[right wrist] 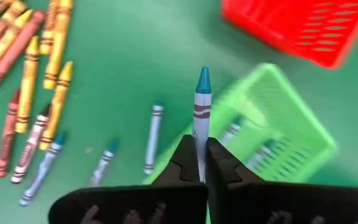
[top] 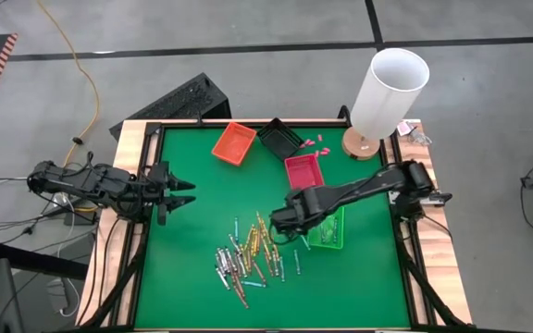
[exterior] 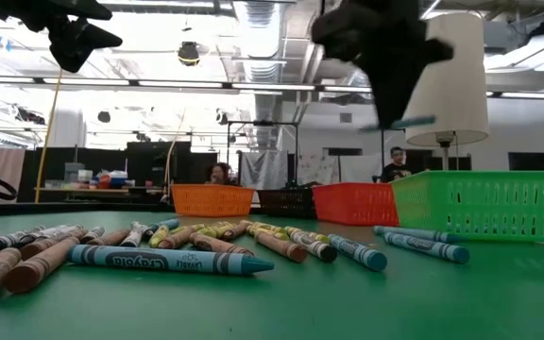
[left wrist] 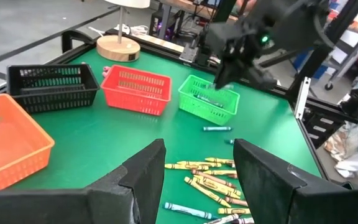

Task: Sort crayons
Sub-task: Put the light blue crayon into the green bin

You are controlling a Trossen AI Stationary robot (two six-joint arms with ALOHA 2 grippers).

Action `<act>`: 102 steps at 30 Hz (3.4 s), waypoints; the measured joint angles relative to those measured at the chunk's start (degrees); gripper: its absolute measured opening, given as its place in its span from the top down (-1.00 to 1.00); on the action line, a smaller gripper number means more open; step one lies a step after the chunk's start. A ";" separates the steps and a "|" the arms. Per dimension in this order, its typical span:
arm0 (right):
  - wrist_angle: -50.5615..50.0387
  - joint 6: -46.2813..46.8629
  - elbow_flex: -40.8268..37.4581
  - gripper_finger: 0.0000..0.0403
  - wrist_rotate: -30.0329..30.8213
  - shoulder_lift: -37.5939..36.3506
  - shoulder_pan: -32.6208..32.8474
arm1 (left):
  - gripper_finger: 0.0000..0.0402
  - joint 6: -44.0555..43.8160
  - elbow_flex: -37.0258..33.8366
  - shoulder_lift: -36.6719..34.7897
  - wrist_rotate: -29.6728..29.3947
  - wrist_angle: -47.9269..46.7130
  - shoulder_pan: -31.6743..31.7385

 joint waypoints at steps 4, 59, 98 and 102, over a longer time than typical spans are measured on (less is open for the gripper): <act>-5.72 7.04 -0.57 0.98 2.95 -2.83 1.22 | 0.10 0.00 0.00 0.00 -0.70 0.00 0.01; 18.13 23.62 -32.08 0.98 0.11 -15.54 3.66 | 0.10 0.31 0.00 -0.02 -2.27 0.07 -0.01; 26.36 18.46 -35.76 0.54 -0.14 -15.48 2.22 | 0.10 0.49 0.00 -0.01 -3.72 -0.44 -0.01; 26.42 15.94 -32.69 0.54 -0.14 -15.48 1.81 | 0.10 0.46 0.00 0.00 -3.72 -0.44 -0.01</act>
